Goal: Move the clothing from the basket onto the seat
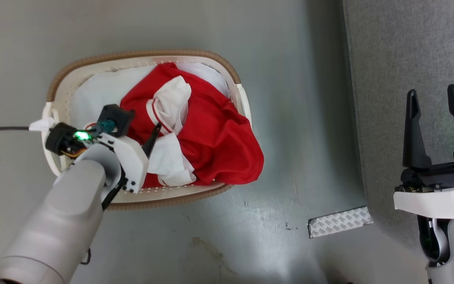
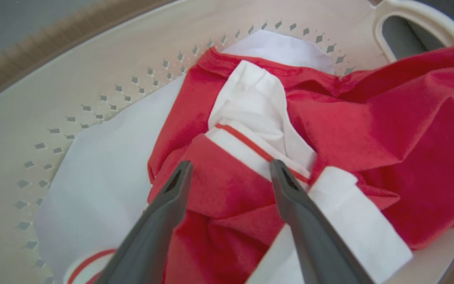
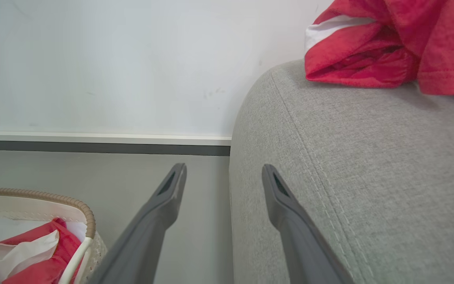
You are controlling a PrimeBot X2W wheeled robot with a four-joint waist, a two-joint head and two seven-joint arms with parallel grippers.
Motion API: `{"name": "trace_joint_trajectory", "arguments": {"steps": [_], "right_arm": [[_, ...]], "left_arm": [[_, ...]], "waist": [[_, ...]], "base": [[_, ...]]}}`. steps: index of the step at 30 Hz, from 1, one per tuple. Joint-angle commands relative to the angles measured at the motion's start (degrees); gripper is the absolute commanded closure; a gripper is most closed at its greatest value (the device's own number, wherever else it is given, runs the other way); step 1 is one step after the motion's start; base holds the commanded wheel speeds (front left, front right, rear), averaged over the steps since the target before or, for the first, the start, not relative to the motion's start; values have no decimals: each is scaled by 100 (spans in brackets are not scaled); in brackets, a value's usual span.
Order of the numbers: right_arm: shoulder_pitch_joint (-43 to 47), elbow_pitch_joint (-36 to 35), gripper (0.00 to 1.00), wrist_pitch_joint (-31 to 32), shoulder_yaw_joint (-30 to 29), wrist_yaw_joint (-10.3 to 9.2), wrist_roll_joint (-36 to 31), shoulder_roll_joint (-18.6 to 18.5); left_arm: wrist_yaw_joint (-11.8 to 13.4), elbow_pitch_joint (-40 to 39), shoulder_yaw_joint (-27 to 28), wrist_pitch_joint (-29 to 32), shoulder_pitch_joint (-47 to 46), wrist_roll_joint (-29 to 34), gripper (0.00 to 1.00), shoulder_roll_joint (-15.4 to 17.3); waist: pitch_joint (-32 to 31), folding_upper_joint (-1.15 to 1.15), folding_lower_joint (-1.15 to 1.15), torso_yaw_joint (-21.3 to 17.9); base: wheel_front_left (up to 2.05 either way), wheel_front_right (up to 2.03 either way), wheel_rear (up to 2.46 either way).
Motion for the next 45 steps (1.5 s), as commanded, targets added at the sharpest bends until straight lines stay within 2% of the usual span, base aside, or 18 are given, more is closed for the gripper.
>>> {"name": "trace_joint_trajectory", "arguments": {"steps": [1, 12, 26, 27, 28, 29, 30, 31, 38, 45], "right_arm": [[-69, -9, 0, 3, 5, -15, 10, -9], [-110, -52, 0, 3, -12, -15, 55, -9], [-138, -112, 0, 5, -60, -15, 25, -10], [-135, -114, 0, 5, -74, -15, 19, -11], [-134, -113, 0, 5, -87, -15, 18, -12], [-134, -110, 0, 5, -97, -15, 19, -13], [-135, -102, 0, 5, -100, -15, 11, -13], [-138, -92, 0, 5, -98, -15, 8, -13], [-229, 31, 0, 5, 11, -13, -5, -5], [-120, 275, 0, 3, 16, -13, 88, -9]], "left_arm": [[14, 49, -43, 16, -106, -80, 0, 28], [14, 322, -432, 84, -373, -354, 0, 157], [14, 175, -1116, 236, -653, -834, 0, 199], [13, 172, -1172, 224, -675, -863, 19, 194], [13, 168, -1242, 216, -694, -864, 50, 187], [13, 159, -1316, 229, -695, -878, 64, 171], [13, 157, -1378, 231, -705, -905, 90, 164], [13, 157, -1429, 224, -714, -919, 100, 160], [13, 69, -1789, 56, -608, -1153, 100, 170], [13, -267, -1834, -297, -249, -1563, 100, 240]], "waist": [[67, 0, -1, -28], [335, 0, -1, -86], [616, 0, -1, -165], [633, 0, -1, -162], [647, 0, -1, -157], [654, 0, -1, -148], [659, 0, -1, -137], [660, 0, -1, -125], [439, 0, -1, -52], [-345, 0, -1, 62]], "base": [[0, 0, 0], [0, 0, 0], [0, 0, 0], [0, 0, 0], [0, 0, 0], [0, 0, 0], [0, 0, 0], [0, 0, 0], [0, 0, 0], [0, 0, 0]]}}
